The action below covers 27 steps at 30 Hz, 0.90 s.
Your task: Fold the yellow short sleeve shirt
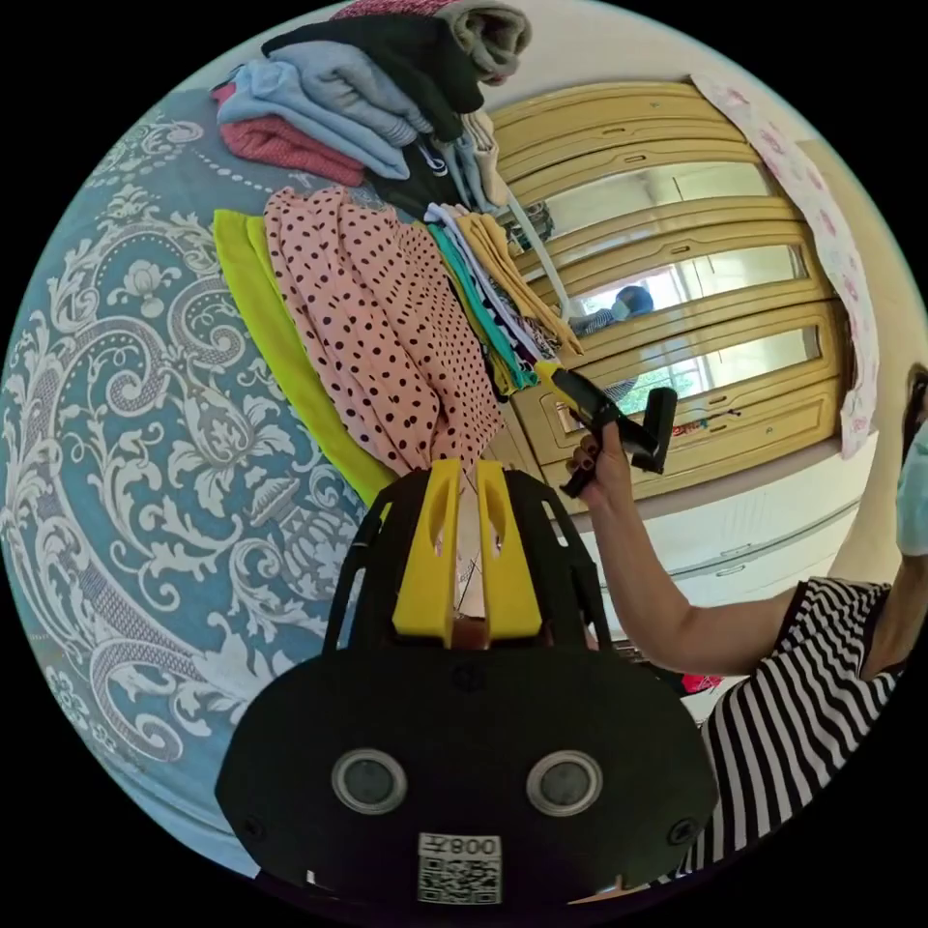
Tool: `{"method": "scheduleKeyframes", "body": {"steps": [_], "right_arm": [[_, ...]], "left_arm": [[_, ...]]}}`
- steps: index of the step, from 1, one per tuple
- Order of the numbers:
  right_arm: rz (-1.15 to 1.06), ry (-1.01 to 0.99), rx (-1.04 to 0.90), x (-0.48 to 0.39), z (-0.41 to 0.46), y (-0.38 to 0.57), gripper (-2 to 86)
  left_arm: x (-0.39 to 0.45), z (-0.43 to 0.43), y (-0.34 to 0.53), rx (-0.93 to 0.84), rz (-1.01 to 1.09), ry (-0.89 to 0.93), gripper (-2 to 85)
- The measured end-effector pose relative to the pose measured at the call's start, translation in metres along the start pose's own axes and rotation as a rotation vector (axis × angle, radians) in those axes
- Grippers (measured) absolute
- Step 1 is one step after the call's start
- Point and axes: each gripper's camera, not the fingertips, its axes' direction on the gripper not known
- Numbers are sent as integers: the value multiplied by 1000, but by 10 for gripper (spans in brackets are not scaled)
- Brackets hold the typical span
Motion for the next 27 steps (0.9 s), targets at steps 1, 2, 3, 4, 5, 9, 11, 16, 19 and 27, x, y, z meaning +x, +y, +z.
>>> {"method": "scheduleKeyframes", "body": {"steps": [1, 2, 3, 4, 5, 9, 11, 16, 19, 27], "right_arm": [[-48, 28, 22, -12, 3, -13, 50], [-87, 64, 44, -22, 10, -27, 54], [-102, 86, 52, -27, 15, -35, 56], [-123, 127, 56, -34, 26, -50, 58], [-130, 162, 51, -39, 40, -65, 60], [-110, 202, 13, -45, 89, -97, 75], [-93, 228, -58, -49, 130, -104, 80], [-92, 304, -153, -64, 208, -86, 77], [-56, 352, -158, -68, 239, -63, 40], [10, 200, -35, -78, 250, 23, 5]], "left_arm": [[7, -8, 7, -2, 26, -20, 21], [15, -15, 14, -7, 58, -39, 22], [19, -18, 18, -12, 73, -49, 23], [26, -23, 25, -21, 96, -67, 24], [32, -28, 32, -26, 115, -77, 24], [47, -43, 52, -27, 139, -84, 28], [52, -51, 65, -26, 131, -74, 30], [56, -62, 90, -47, 93, -62, 33], [63, -69, 106, -52, 77, -52, 33], [99, -90, 150, -52, 66, -18, 31]]}}
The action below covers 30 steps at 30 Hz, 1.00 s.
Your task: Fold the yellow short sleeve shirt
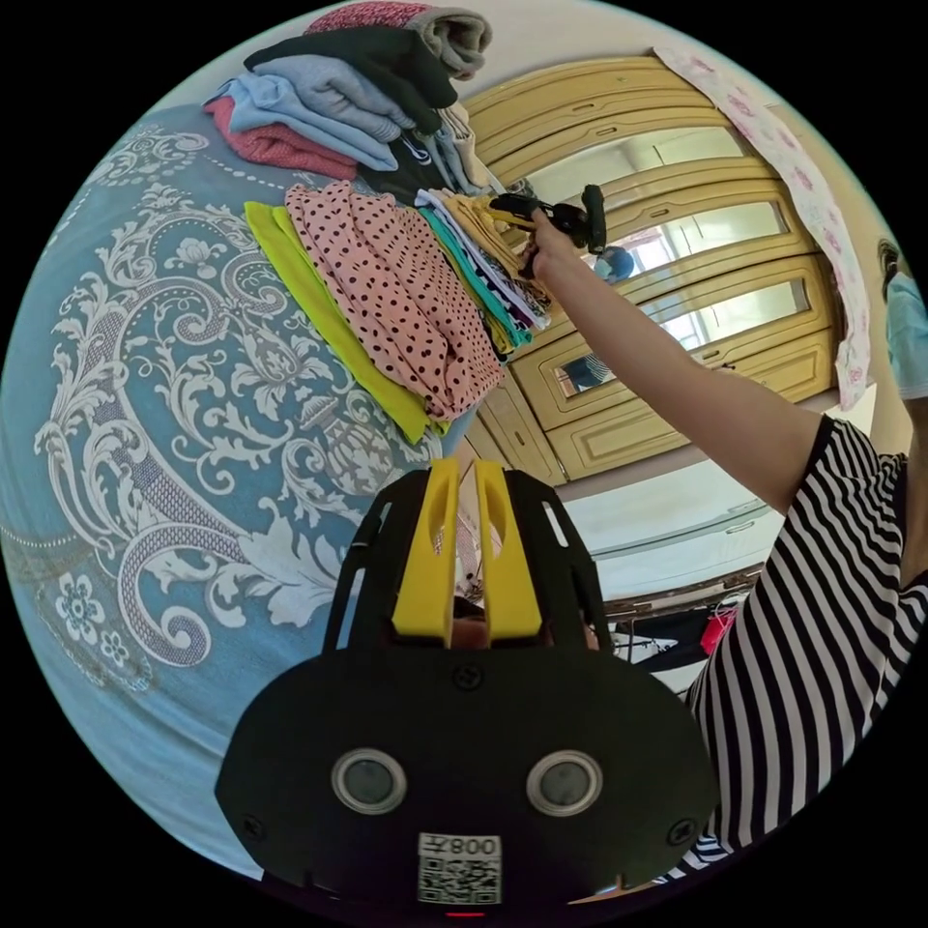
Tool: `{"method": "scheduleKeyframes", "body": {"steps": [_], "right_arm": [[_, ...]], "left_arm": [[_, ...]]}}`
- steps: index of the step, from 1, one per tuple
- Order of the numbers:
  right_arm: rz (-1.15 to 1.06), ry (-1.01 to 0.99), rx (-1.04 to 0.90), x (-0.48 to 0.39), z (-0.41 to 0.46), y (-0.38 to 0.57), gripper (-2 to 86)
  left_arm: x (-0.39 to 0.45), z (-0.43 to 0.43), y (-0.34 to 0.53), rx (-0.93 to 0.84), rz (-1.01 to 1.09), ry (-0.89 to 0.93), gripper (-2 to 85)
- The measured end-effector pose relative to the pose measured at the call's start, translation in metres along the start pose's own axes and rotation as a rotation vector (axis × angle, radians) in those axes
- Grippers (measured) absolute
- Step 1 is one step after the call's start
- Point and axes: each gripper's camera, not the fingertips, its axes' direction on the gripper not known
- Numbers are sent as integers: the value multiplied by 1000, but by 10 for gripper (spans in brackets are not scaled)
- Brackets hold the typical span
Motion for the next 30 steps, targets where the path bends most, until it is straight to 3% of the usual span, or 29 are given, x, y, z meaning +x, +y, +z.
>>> {"method": "scheduleKeyframes", "body": {"steps": [6, 12, 21, 30], "right_arm": [[-19, -195, 177, -22, -50, 93, 2], [-171, -384, 274, -79, -112, 192, 2], [-455, -574, 307, -229, -173, 326, 1], [-725, -777, 407, -398, -242, 469, -2]], "left_arm": [[49, -26, 34, 34, 33, 16, 29], [105, -64, 77, 83, 61, 20, 34], [201, -149, 170, 227, 98, -48, 48], [283, -283, 317, 533, 70, -178, 65]]}}
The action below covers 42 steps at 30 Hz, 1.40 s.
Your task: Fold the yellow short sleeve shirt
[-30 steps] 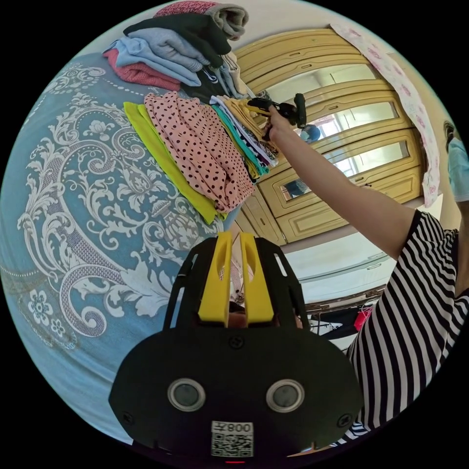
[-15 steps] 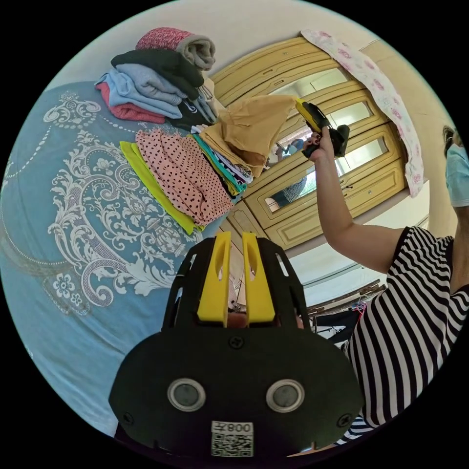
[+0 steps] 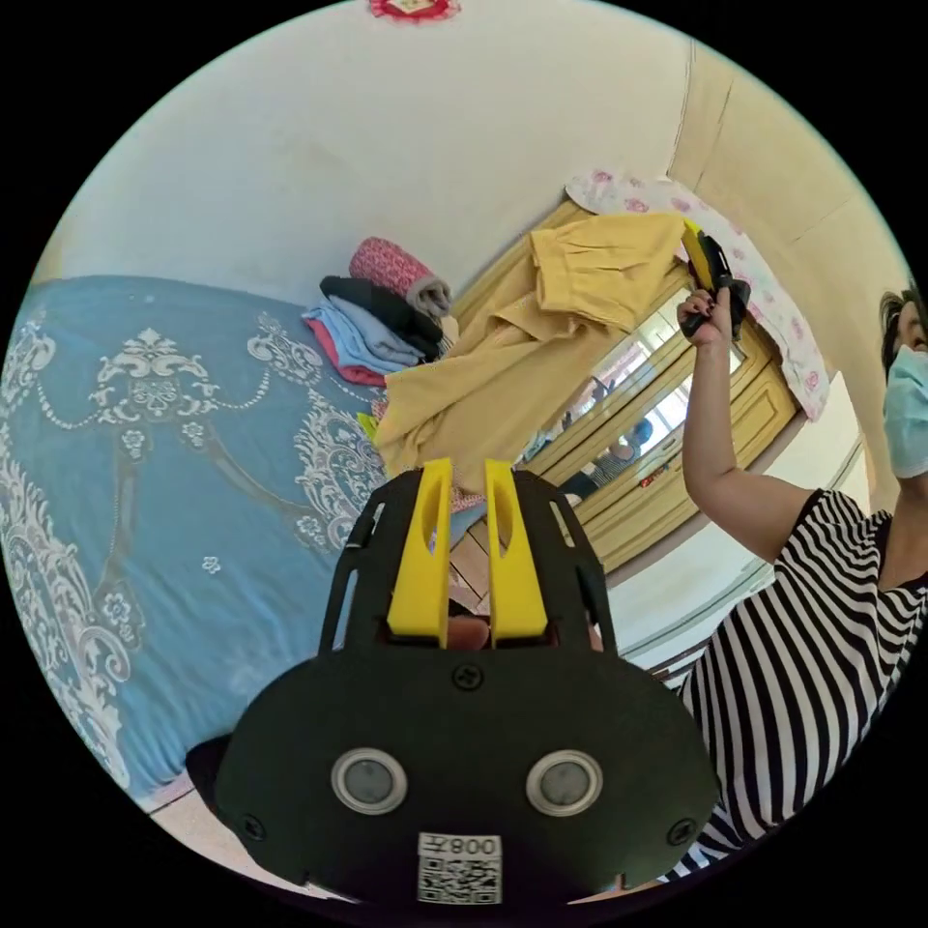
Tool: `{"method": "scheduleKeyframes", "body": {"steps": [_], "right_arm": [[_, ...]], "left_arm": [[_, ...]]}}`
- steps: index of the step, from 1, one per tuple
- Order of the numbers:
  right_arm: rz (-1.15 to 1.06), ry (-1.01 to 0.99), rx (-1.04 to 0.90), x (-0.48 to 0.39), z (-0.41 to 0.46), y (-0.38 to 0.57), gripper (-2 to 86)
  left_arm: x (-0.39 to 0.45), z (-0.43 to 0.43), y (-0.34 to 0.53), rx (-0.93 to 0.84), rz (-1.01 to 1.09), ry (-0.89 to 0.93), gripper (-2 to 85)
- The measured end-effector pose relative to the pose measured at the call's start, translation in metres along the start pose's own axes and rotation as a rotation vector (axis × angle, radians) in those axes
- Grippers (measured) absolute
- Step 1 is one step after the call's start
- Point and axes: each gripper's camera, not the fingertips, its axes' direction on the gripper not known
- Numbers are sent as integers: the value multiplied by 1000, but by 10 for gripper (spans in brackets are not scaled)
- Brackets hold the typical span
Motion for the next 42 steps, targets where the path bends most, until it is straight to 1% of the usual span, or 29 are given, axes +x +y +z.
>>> {"method": "scheduleKeyframes", "body": {"steps": [2, 6, 8, 11, 14, 18, 20, 23, 28, 30, 34, 36, 40, 42], "right_arm": [[-31, -65, 30, -50, 13, 7, -2], [-49, -144, 65, -116, 33, 27, -3], [-63, -189, 85, -155, 47, 44, -4], [-86, -238, 95, -201, 67, 67, -4], [-111, -276, 93, -243, 90, 90, -2], [-137, -323, 76, -286, 121, 116, 0], [-149, -353, 59, -311, 139, 134, 0], [-158, -381, 51, -336, 156, 157, 1], [-158, -401, 63, -366, 168, 194, 1], [-164, -399, 63, -378, 171, 207, 1], [-180, -401, 56, -402, 179, 234, 1], [-187, -394, 56, -411, 180, 244, 1], [-198, -367, 62, -424, 180, 264, 2], [-199, -355, 67, -425, 180, 272, 2]], "left_arm": [[17, -50, 17, 74, 12, -38, 74], [42, -116, 43, 172, 26, -72, 97], [63, -163, 63, 263, 57, -140, 115], [92, -213, 91, 362, 86, -246, 132], [109, -248, 120, 438, 67, -259, 138], [130, -254, 143, 387, 79, -235, 142], [148, -246, 153, 313, 103, -226, 145], [173, -242, 169, 275, 147, -185, 145], [203, -262, 196, 344, 156, -191, 144], [210, -262, 204, 314, 160, -177, 145], [224, -235, 219, 163, 187, -119, 151], [234, -221, 224, 102, 204, -132, 152], [261, -211, 232, 73, 251, -23, 153], [270, -212, 237, 89, 245, 25, 151]]}}
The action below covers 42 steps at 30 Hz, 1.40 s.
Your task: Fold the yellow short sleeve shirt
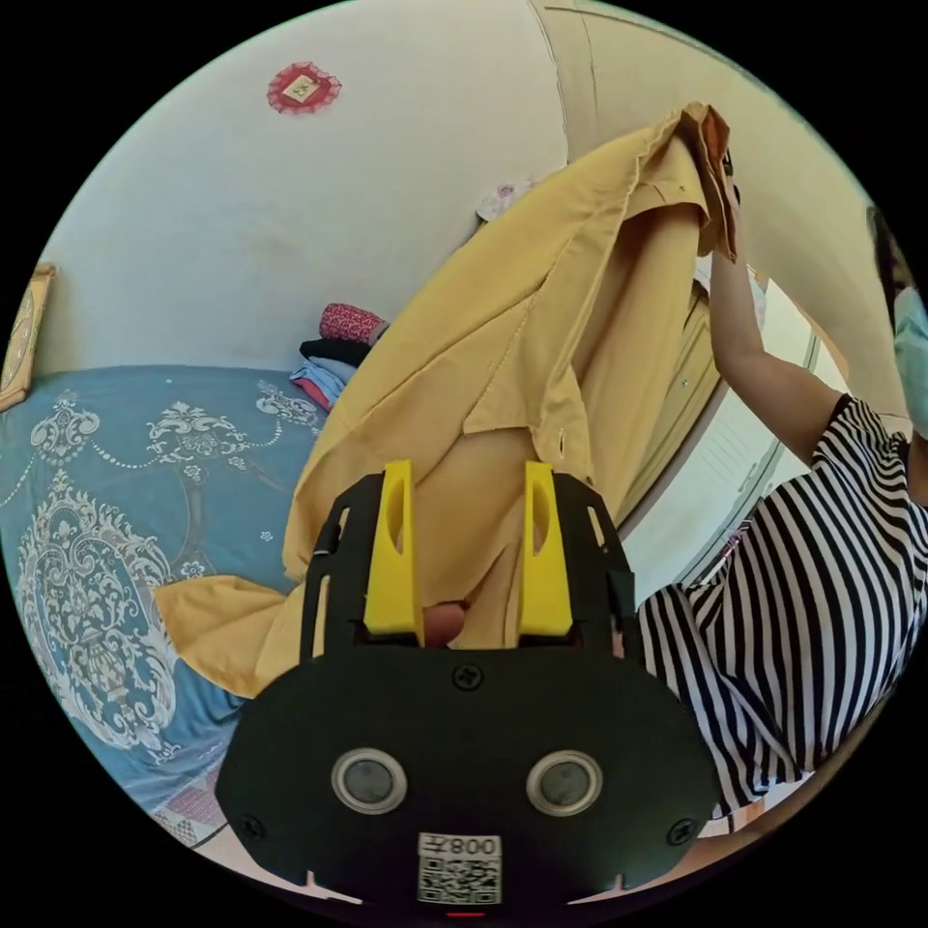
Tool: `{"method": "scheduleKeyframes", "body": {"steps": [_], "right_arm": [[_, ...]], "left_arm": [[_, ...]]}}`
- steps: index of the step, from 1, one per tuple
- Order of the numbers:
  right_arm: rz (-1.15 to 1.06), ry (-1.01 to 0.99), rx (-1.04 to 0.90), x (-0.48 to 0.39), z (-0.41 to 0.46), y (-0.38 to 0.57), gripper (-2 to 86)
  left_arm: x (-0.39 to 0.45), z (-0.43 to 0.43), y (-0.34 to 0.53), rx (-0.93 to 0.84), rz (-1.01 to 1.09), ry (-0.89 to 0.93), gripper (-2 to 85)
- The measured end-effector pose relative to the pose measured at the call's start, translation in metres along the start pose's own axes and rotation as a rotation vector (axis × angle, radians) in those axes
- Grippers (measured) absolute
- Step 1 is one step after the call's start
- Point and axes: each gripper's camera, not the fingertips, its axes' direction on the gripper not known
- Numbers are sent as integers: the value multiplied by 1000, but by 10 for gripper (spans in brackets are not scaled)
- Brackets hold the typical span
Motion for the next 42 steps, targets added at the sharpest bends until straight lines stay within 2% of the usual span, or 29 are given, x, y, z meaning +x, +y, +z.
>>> {"method": "scheduleKeyframes", "body": {"steps": [4, 7, 9, 11, 13, 15, 19, 21, 23, 31, 37, 42], "right_arm": [[14, -24, 22, 3, 0, 18, 2], [28, -53, 34, 10, 3, 27, 2], [34, -59, 33, 14, 6, 31, 2], [40, -61, 26, 20, 9, 35, 2], [42, -53, 21, 23, 8, 37, 2], [45, -51, 27, 27, 4, 39, 2], [55, -56, 42, 40, -9, 39, 1], [60, -63, 47, 46, -13, 38, 1], [64, -70, 42, 54, -16, 34, 1], [51, -48, 0, 76, -38, 13, 2], [88, -59, 16, 113, -75, -4, 2], [95, -22, 50, 142, -127, -14, 2]], "left_arm": [[21, -1, 13, 54, -43, 95, 149], [39, 9, 14, 7, -33, 26, 140], [49, 17, 9, -14, -19, 19, 117], [62, 27, 4, -55, -20, -30, 44], [70, 28, 3, -41, -35, -52, 32], [78, 24, 4, -27, -32, -38, 34], [86, -5, 9, 114, -79, -159, 103], [84, -3, 2, 93, -86, -209, 126], [82, 13, -17, -5, -39, -285, 141], [88, 80, -65, -207, 43, -118, 148], [126, 119, -83, -273, 74, -8, 30], [155, 83, -85, -156, 61, -51, 12]]}}
